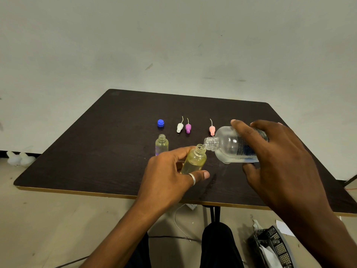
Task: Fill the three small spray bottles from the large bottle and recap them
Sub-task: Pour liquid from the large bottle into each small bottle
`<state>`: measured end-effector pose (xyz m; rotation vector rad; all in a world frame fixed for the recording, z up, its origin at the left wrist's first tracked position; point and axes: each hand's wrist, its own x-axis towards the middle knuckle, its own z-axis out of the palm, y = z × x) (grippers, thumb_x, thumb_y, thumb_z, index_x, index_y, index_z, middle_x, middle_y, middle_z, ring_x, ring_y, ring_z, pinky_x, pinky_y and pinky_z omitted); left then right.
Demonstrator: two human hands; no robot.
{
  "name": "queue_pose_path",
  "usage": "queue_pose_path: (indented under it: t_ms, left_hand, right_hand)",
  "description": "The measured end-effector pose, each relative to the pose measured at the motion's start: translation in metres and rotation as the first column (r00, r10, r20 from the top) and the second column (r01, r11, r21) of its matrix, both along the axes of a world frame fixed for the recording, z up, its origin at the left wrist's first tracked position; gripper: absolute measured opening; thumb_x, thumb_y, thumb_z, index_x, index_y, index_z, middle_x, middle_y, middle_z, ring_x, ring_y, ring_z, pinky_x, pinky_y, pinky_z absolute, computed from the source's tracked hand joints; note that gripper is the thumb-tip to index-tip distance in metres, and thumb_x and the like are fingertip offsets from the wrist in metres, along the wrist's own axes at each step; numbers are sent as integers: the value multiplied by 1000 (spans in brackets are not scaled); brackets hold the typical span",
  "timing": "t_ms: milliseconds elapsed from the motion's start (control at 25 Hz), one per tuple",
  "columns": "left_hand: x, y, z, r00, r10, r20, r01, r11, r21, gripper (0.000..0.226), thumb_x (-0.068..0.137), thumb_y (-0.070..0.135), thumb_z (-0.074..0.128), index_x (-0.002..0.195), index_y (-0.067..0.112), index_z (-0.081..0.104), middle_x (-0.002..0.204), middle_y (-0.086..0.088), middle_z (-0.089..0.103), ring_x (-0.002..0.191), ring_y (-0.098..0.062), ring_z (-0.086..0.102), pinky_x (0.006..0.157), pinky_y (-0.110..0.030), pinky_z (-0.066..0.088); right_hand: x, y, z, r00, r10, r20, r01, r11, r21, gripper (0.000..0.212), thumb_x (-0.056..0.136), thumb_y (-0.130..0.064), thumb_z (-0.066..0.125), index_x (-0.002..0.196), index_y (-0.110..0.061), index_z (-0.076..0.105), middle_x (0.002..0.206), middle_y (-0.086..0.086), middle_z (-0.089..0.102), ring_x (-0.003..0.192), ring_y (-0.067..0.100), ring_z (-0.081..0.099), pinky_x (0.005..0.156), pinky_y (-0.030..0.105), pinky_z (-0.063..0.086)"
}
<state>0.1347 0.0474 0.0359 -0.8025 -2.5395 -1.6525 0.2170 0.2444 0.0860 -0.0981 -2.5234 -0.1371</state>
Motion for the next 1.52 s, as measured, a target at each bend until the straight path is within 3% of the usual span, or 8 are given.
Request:
queue_pose_path:
  t_ms: [600,1520]
  left_hand:
    - [-1,0,-1,1000,-19,-7,19,1000,-10,50,74,38,84,120,43,66,90,35,66,94,17,62,76,2,43]
    - [0,1,-1,1000,-14,-2,14,1000,4,48,73,39,84,118,44,67,93,33,69,92,11,65,79,-4,49]
  right_hand:
    - [0,-1,0,1000,8,-7,-8,1000,0,90,56,-15,88,138,-18,51,122,19,58,112,40,54,83,46,51]
    - [0,-1,0,1000,3,-4,-3,1000,-2,90,57,-15,88,139,-19,50,122,19,58,112,39,53,83,46,51]
